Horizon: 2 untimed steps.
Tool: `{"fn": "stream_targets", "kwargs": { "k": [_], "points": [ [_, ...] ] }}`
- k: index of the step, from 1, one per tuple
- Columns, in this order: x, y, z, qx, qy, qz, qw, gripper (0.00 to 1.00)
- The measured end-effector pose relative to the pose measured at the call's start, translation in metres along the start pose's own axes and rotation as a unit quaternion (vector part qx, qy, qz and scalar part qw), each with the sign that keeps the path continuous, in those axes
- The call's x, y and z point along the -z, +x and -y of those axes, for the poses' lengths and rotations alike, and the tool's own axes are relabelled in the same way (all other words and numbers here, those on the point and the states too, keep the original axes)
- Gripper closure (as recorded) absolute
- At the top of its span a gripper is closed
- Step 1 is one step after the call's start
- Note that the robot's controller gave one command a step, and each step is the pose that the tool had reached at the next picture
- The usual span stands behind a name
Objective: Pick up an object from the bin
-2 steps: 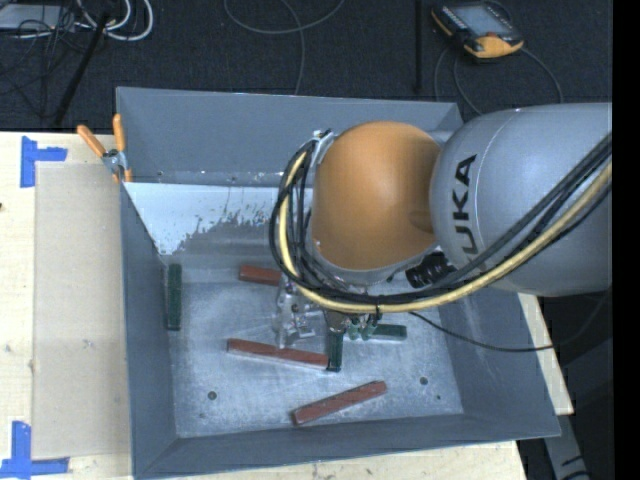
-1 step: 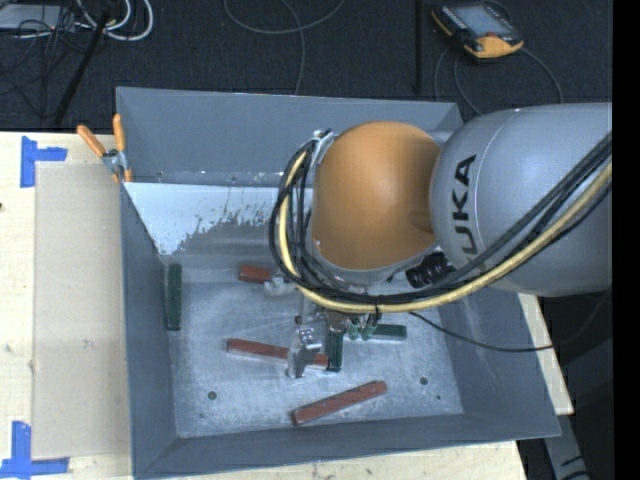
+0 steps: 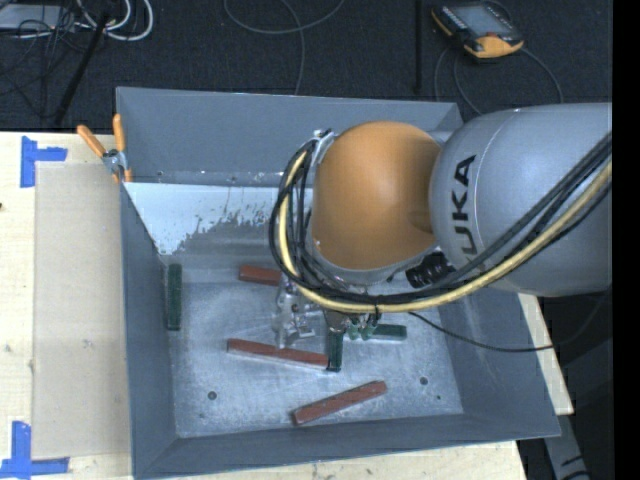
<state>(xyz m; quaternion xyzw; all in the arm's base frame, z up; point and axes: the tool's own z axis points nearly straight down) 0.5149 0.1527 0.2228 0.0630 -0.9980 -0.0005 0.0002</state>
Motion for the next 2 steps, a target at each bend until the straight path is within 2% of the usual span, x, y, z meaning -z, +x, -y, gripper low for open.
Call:
{"fn": "stream_targets", "kwargs": {
  "k": [1,2],
  "points": [
    [0.0000,0.0000,0.0000,0.000,0.000,-0.0001,1.0000,0.00],
    [0.0000,0.0000,0.0000,0.000,0.000,-0.0001,1.0000,1.00]
  ]
}}
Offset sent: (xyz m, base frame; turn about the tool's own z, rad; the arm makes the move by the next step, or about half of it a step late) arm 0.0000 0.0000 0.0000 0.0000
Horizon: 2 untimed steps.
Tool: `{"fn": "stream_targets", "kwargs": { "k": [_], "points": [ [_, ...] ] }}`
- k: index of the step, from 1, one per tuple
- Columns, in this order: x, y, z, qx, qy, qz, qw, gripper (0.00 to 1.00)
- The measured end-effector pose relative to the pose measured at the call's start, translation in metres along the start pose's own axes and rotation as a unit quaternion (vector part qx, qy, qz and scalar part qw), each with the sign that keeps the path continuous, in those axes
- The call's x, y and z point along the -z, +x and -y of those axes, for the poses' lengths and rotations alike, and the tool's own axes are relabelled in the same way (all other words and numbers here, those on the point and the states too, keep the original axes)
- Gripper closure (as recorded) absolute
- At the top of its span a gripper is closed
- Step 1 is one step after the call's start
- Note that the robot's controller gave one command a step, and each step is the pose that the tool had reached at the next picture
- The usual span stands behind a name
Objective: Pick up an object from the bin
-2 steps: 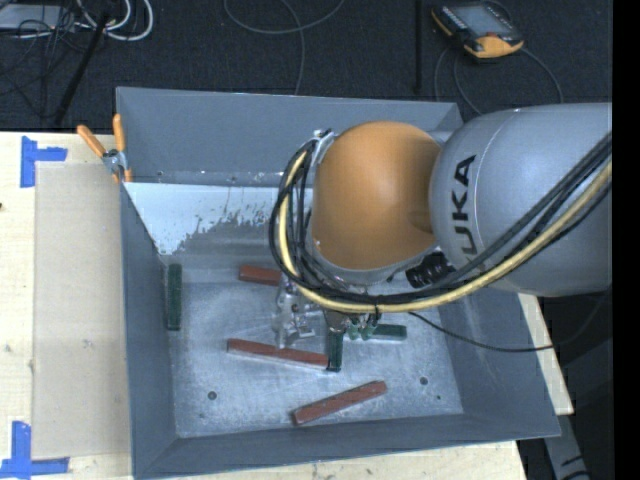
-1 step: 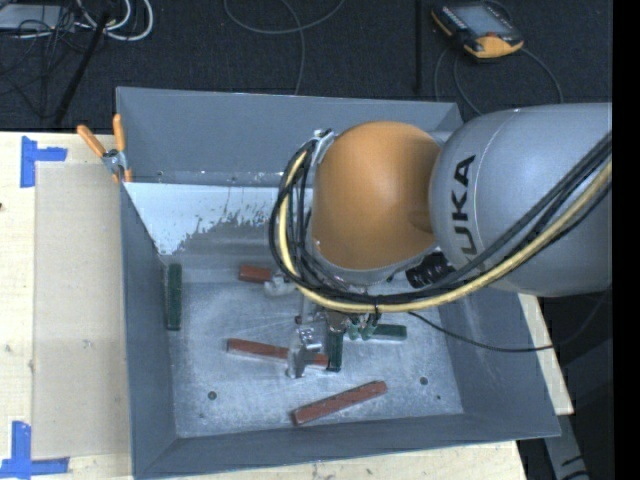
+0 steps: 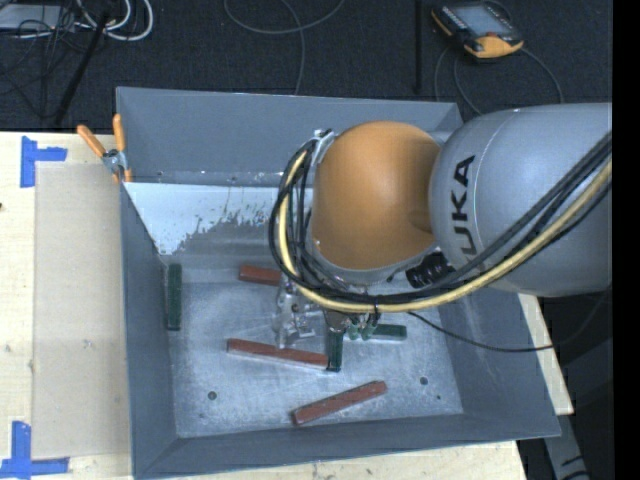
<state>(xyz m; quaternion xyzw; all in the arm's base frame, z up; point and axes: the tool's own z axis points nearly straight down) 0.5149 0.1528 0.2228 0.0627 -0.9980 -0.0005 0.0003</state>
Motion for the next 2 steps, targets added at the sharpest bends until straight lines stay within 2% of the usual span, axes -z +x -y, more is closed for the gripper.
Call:
{"fn": "stream_targets", "kwargs": {
  "k": [1,2],
  "points": [
    [0.0000,0.0000,0.0000,0.000,0.000,0.0000,1.0000,0.00],
    [0.0000,0.0000,0.0000,0.000,0.000,-0.0001,1.0000,1.00]
  ]
}}
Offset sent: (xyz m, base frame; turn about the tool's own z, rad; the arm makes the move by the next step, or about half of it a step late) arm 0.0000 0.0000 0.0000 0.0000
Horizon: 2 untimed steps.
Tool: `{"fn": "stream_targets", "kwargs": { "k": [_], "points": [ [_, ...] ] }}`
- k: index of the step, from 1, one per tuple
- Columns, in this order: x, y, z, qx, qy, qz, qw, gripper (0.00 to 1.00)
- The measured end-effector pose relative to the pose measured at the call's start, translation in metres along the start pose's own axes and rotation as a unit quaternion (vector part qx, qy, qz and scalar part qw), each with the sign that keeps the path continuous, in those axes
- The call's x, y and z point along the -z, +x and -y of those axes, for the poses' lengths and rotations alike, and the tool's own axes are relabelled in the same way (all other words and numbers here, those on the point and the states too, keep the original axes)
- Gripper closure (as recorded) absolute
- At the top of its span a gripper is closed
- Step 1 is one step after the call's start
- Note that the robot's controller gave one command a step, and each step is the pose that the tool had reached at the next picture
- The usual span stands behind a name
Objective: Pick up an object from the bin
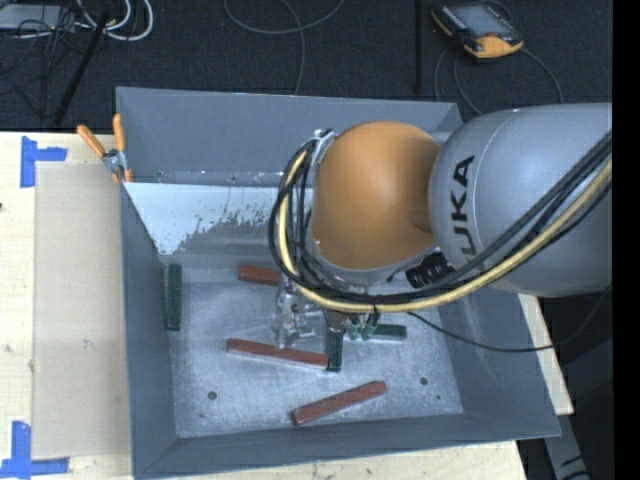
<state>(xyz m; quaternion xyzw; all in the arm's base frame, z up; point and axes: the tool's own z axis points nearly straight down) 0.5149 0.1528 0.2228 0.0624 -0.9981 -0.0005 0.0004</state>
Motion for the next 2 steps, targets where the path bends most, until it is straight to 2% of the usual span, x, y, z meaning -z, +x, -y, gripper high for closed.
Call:
{"fn": "stream_targets", "kwargs": {
  "k": [1,2],
  "points": [
    [0.0000,0.0000,0.0000,0.000,0.000,0.0000,1.0000,0.00],
    [0.0000,0.0000,0.0000,0.000,0.000,0.0000,1.0000,0.00]
  ]
}}
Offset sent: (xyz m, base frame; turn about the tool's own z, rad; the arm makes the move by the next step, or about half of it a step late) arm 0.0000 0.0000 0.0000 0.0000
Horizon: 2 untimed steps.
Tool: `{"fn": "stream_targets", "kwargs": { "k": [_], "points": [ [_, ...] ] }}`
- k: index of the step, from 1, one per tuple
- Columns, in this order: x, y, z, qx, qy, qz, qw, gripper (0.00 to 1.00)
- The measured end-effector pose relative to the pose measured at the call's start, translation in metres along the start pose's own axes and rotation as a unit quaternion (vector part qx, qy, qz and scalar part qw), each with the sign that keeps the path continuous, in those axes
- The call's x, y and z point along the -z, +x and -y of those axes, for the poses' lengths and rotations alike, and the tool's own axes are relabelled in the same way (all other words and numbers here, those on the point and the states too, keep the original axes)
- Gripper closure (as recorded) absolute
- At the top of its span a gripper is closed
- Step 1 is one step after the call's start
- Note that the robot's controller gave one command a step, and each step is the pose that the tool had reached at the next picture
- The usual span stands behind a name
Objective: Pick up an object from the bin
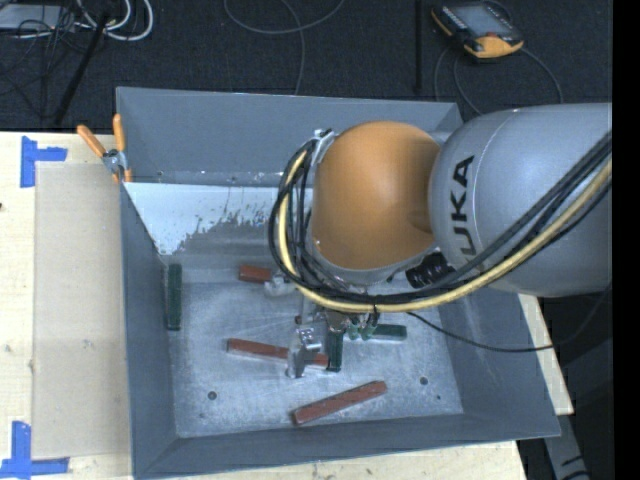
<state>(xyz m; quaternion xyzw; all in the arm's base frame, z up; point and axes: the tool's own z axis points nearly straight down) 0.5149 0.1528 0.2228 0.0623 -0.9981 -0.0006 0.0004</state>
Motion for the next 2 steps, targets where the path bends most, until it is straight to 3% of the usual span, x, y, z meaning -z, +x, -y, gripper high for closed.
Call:
{"fn": "stream_targets", "kwargs": {
  "k": [1,2],
  "points": [
    [-0.051,-0.009,0.004,0.000,-0.001,0.0031,1.0000,0.00],
    [-0.148,-0.011,0.030,0.006,-0.001,0.0045,1.0000,1.00]
  ]
}}
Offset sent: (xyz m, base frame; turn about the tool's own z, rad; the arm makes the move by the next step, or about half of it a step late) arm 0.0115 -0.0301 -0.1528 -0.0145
